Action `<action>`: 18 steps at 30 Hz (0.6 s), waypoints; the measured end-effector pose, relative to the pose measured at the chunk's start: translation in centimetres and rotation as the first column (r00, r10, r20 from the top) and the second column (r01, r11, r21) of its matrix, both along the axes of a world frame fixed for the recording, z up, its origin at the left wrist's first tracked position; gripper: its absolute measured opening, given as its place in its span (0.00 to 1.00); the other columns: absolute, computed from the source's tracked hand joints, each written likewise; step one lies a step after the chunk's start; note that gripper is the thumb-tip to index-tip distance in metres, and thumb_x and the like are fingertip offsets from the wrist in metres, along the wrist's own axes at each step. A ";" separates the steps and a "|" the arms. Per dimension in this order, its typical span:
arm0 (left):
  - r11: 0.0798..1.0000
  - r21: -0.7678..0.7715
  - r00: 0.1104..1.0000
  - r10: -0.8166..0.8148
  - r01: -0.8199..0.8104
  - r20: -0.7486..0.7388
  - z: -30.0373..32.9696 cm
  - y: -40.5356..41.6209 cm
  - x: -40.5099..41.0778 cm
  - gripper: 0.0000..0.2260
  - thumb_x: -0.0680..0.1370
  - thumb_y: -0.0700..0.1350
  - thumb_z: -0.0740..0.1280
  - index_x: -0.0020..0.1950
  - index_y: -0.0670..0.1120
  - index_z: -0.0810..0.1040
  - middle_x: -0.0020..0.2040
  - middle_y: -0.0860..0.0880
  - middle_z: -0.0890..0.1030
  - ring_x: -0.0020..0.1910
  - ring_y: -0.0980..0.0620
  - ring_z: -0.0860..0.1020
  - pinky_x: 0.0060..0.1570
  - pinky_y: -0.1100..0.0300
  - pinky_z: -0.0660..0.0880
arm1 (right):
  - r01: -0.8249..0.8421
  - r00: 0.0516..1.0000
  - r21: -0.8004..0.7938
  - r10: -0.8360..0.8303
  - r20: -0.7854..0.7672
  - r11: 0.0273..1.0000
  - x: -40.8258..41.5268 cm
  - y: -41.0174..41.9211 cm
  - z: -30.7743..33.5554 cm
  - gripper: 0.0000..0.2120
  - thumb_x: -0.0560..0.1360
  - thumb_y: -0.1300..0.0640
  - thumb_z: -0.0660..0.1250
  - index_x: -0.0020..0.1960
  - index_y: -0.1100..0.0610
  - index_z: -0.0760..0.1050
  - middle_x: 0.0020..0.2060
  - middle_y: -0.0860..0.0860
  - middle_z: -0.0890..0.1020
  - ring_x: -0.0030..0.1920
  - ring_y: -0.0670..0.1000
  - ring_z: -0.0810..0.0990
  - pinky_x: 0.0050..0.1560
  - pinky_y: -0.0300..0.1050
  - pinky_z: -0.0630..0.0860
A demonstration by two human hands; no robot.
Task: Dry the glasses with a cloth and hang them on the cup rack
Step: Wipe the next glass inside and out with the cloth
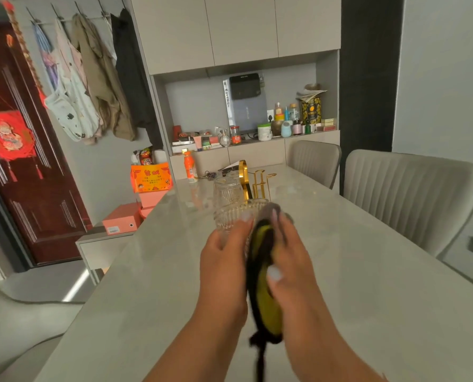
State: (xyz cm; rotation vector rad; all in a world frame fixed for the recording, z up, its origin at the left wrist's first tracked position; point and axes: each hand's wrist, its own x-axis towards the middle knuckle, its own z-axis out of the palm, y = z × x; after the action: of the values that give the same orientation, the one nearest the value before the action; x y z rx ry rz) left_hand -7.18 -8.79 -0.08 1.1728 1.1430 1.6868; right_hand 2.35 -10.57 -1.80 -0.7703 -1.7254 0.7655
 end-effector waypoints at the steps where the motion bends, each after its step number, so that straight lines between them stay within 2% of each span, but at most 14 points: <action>1: 0.999 0.016 0.998 0.028 -0.027 -0.061 -0.2 0.0 -0.1 0.11 0.77 0.50 0.67 0.53 0.44 0.81 0.51 0.40 0.84 0.52 0.41 0.82 0.57 0.38 0.77 | 0.102 0.984 0.122 -0.118 0.132 0.987 -0.3 0.0 -0.4 0.33 0.71 0.45 0.51 0.69 0.31 0.36 0.75 0.36 0.46 0.75 0.38 0.45 0.72 0.35 0.50; 2: 0.999 0.010 0.996 0.031 -0.031 -0.081 -0.3 -0.2 0.1 0.11 0.77 0.50 0.67 0.53 0.45 0.81 0.52 0.39 0.83 0.53 0.39 0.82 0.57 0.37 0.76 | 0.161 0.971 0.176 -0.187 0.147 0.971 -0.2 0.4 -0.7 0.32 0.73 0.45 0.51 0.67 0.28 0.34 0.74 0.32 0.42 0.74 0.34 0.42 0.72 0.33 0.47; 3: 1.000 -0.008 0.998 0.009 -0.009 -0.059 -0.3 -0.6 0.3 0.16 0.74 0.55 0.68 0.53 0.45 0.81 0.52 0.38 0.83 0.54 0.38 0.82 0.58 0.36 0.77 | 0.186 0.974 0.144 -0.202 0.107 0.972 0.2 0.7 -0.4 0.32 0.75 0.46 0.51 0.69 0.28 0.37 0.74 0.30 0.44 0.73 0.32 0.44 0.72 0.32 0.49; 4: 0.999 -0.013 0.999 -0.031 0.030 -0.016 -0.3 -0.8 0.5 0.22 0.69 0.61 0.69 0.52 0.45 0.82 0.51 0.38 0.84 0.53 0.38 0.82 0.57 0.38 0.77 | 0.195 0.980 0.095 -0.197 0.008 0.976 0.6 0.9 0.0 0.29 0.76 0.47 0.53 0.71 0.28 0.45 0.74 0.31 0.51 0.72 0.31 0.50 0.72 0.34 0.53; 5: 0.998 0.000 0.998 -0.059 0.059 0.013 -0.3 -0.9 0.7 0.25 0.65 0.63 0.70 0.52 0.46 0.83 0.49 0.40 0.85 0.51 0.39 0.83 0.55 0.41 0.78 | 0.153 0.981 0.007 -0.151 -0.123 0.988 1.0 1.2 0.6 0.24 0.77 0.47 0.54 0.71 0.30 0.56 0.72 0.33 0.59 0.70 0.32 0.59 0.72 0.37 0.60; 6: 0.995 0.026 0.995 -0.093 0.092 0.038 -0.1 -1.0 0.9 0.24 0.64 0.62 0.71 0.52 0.47 0.84 0.48 0.43 0.86 0.50 0.42 0.84 0.52 0.45 0.79 | 0.090 0.967 -0.097 -0.110 -0.228 0.991 1.3 1.6 0.7 0.17 0.79 0.46 0.56 0.65 0.31 0.66 0.68 0.36 0.66 0.66 0.34 0.67 0.69 0.42 0.67; 8: 0.989 0.053 0.987 -0.143 0.139 0.077 0.3 -1.2 0.9 0.22 0.65 0.59 0.74 0.52 0.48 0.83 0.47 0.46 0.86 0.47 0.47 0.85 0.44 0.53 0.80 | -0.097 0.923 -0.283 -0.020 -0.385 0.954 1.5 1.6 1.1 0.10 0.80 0.44 0.57 0.56 0.37 0.75 0.62 0.45 0.74 0.59 0.43 0.78 0.61 0.51 0.76; 9: 0.988 0.062 0.985 -0.145 0.140 0.094 0.5 -1.2 0.8 0.22 0.65 0.60 0.74 0.53 0.49 0.83 0.46 0.47 0.87 0.46 0.49 0.86 0.40 0.57 0.80 | -0.225 0.886 -0.344 0.045 -0.461 0.912 1.5 1.3 1.0 0.12 0.78 0.42 0.57 0.56 0.41 0.76 0.60 0.48 0.78 0.57 0.48 0.80 0.59 0.54 0.78; 11: 0.988 0.069 0.986 -0.143 0.137 0.083 0.6 -1.0 0.6 0.22 0.66 0.61 0.73 0.54 0.51 0.82 0.46 0.50 0.87 0.46 0.52 0.86 0.40 0.58 0.79 | -0.408 0.796 -0.379 0.120 -0.593 0.831 1.3 0.6 0.2 0.24 0.72 0.36 0.58 0.62 0.47 0.75 0.57 0.51 0.83 0.56 0.51 0.82 0.60 0.55 0.77; 12: 0.989 0.055 0.987 -0.144 0.140 0.066 0.7 -1.0 0.6 0.22 0.66 0.62 0.71 0.54 0.51 0.82 0.47 0.50 0.87 0.47 0.52 0.85 0.43 0.56 0.79 | -0.425 0.781 -0.362 0.135 -0.609 0.830 1.2 0.2 -0.2 0.29 0.70 0.34 0.60 0.65 0.47 0.73 0.58 0.50 0.83 0.58 0.51 0.81 0.62 0.56 0.75; 14: 0.991 0.031 0.991 -0.133 0.133 0.007 0.9 -1.0 0.7 0.25 0.65 0.65 0.70 0.56 0.52 0.82 0.50 0.50 0.86 0.50 0.51 0.85 0.47 0.53 0.79 | -0.339 0.810 -0.297 0.117 -0.575 0.893 1.2 0.3 -1.0 0.36 0.63 0.27 0.64 0.68 0.40 0.69 0.61 0.46 0.80 0.62 0.50 0.79 0.64 0.58 0.72; 15: 0.993 0.031 0.993 -0.113 0.114 -0.032 0.9 -1.1 0.8 0.28 0.64 0.67 0.71 0.58 0.53 0.80 0.52 0.50 0.86 0.50 0.51 0.85 0.49 0.53 0.80 | -0.264 0.835 -0.268 0.080 -0.545 0.926 1.2 0.2 -1.2 0.36 0.61 0.25 0.65 0.66 0.35 0.67 0.61 0.43 0.79 0.62 0.48 0.78 0.64 0.57 0.72; 16: 0.995 0.030 0.993 -0.097 0.099 -0.063 1.0 -1.2 0.9 0.32 0.62 0.69 0.72 0.61 0.54 0.78 0.53 0.51 0.85 0.52 0.51 0.84 0.51 0.52 0.80 | -0.192 0.860 -0.261 0.034 -0.508 0.946 1.3 0.1 -1.3 0.31 0.62 0.25 0.63 0.63 0.31 0.67 0.60 0.40 0.79 0.61 0.46 0.78 0.62 0.55 0.74; 18: 0.997 0.014 0.995 -0.078 0.079 -0.065 0.9 -1.3 1.2 0.38 0.58 0.72 0.72 0.65 0.57 0.73 0.56 0.55 0.83 0.54 0.55 0.83 0.55 0.53 0.79 | -0.072 0.893 -0.259 -0.053 -0.447 0.963 1.2 -0.2 -1.1 0.17 0.69 0.29 0.58 0.56 0.29 0.64 0.55 0.31 0.77 0.55 0.38 0.79 0.53 0.43 0.79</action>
State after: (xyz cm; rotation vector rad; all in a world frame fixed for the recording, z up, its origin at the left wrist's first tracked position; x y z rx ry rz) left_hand -5.98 -10.05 0.79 1.2749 1.1092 1.6121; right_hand 3.58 -10.80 -2.86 -0.6964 -1.2186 1.1081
